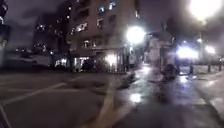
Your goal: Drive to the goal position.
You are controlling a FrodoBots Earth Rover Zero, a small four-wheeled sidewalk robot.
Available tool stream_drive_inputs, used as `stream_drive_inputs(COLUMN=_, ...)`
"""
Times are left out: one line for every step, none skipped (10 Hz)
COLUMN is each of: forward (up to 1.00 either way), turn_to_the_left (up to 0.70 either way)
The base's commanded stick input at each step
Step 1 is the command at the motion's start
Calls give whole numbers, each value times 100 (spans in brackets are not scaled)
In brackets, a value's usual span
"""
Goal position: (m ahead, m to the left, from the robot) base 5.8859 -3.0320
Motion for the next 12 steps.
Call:
stream_drive_inputs(forward=45, turn_to_the_left=0)
stream_drive_inputs(forward=45, turn_to_the_left=0)
stream_drive_inputs(forward=45, turn_to_the_left=0)
stream_drive_inputs(forward=45, turn_to_the_left=0)
stream_drive_inputs(forward=45, turn_to_the_left=0)
stream_drive_inputs(forward=45, turn_to_the_left=-13)
stream_drive_inputs(forward=45, turn_to_the_left=-23)
stream_drive_inputs(forward=45, turn_to_the_left=-14)
stream_drive_inputs(forward=45, turn_to_the_left=0)
stream_drive_inputs(forward=45, turn_to_the_left=0)
stream_drive_inputs(forward=45, turn_to_the_left=0)
stream_drive_inputs(forward=45, turn_to_the_left=0)
